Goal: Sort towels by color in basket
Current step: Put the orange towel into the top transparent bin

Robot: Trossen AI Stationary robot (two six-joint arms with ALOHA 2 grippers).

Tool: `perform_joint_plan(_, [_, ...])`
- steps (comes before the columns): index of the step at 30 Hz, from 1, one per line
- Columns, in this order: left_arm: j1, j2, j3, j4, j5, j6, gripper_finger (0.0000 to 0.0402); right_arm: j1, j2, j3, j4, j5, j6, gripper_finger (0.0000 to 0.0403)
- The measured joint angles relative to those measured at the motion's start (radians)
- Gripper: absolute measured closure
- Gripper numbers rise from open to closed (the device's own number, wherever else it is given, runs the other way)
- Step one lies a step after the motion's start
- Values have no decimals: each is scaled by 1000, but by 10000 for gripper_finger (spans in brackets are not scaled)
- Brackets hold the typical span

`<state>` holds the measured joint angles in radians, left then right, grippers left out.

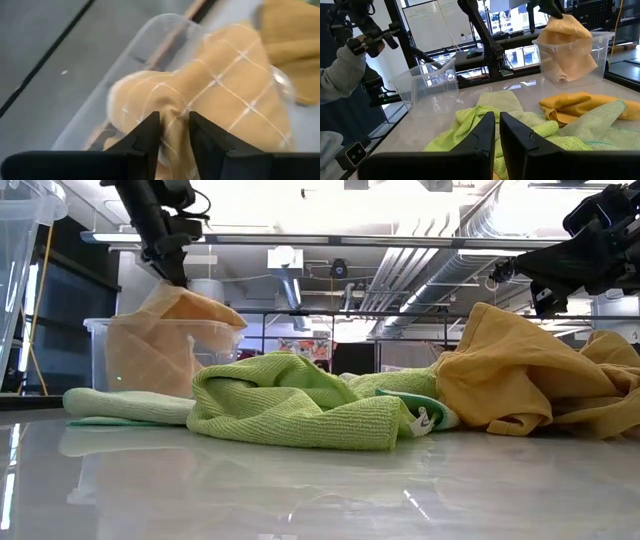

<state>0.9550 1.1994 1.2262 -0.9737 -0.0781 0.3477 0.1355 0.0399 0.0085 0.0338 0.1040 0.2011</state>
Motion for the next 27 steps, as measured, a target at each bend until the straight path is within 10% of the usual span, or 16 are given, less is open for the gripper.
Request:
perform_joint_plan(8, [-42,-37,54,-74,-340,-135,290,0,0,0,0,0,0,380])
perform_joint_plan(17, [-120,-43,31,-54,36,-43,317,0,0,0,0,0,0,380])
perform_joint_plan(27, [-27,168,-70,-30,-31,-90,387,0,0,0,0,0,0,380])
